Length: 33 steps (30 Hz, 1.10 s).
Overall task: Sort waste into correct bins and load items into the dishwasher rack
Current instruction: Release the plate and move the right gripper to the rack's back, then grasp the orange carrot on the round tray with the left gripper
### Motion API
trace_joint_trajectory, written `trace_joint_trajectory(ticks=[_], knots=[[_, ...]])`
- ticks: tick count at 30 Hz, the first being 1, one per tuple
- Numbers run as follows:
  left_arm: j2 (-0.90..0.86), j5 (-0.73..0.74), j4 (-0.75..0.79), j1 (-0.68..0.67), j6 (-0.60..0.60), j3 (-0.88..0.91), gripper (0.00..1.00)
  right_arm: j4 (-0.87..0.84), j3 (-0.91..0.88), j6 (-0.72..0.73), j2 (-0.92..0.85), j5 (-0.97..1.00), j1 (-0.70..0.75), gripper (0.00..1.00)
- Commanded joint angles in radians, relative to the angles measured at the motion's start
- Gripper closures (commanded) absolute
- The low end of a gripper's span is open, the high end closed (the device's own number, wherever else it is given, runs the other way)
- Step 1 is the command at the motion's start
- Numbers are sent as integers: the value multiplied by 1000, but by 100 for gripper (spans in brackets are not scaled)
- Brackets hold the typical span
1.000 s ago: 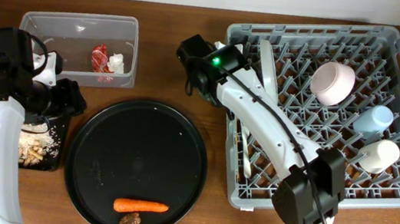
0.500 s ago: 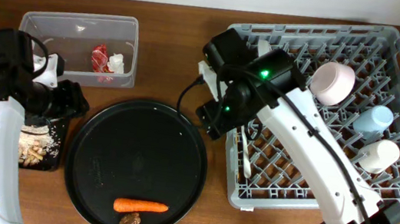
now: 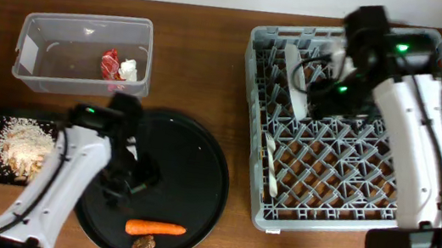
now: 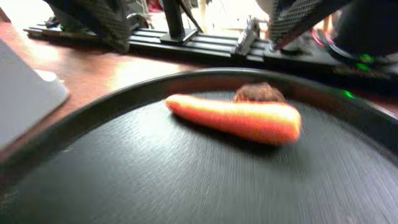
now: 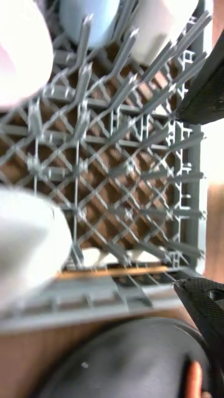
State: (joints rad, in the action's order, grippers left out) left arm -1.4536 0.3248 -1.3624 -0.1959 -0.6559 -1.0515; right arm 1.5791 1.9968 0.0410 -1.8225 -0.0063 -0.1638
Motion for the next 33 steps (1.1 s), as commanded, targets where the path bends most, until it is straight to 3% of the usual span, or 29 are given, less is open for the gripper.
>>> trace_joint_trajectory(ticks=[1,2,6,12,16,27,33], knots=[[1,16,25,-107,-288,103,6,7,0,-6,-2,-47,91,18],[1,16,40,-128,-337,125,1,9,0,-6,-2,-55,103,18],[1,16,174,-186,-475,224,1,11,0,-6,-2,-67,119,18],[1,56,317,-190,-553,361,1,16,0,-6,-2,-72,119,18],[1,0,471,-185,-555,405,1,20,0,-6,-2,-72,119,18],[1,-122,588,-111,-562,405,1,30,0,-6,-2,-72,119,19],[1,-143,588,1,-442,404,1,29,0,-6,-2,-72,119,19]])
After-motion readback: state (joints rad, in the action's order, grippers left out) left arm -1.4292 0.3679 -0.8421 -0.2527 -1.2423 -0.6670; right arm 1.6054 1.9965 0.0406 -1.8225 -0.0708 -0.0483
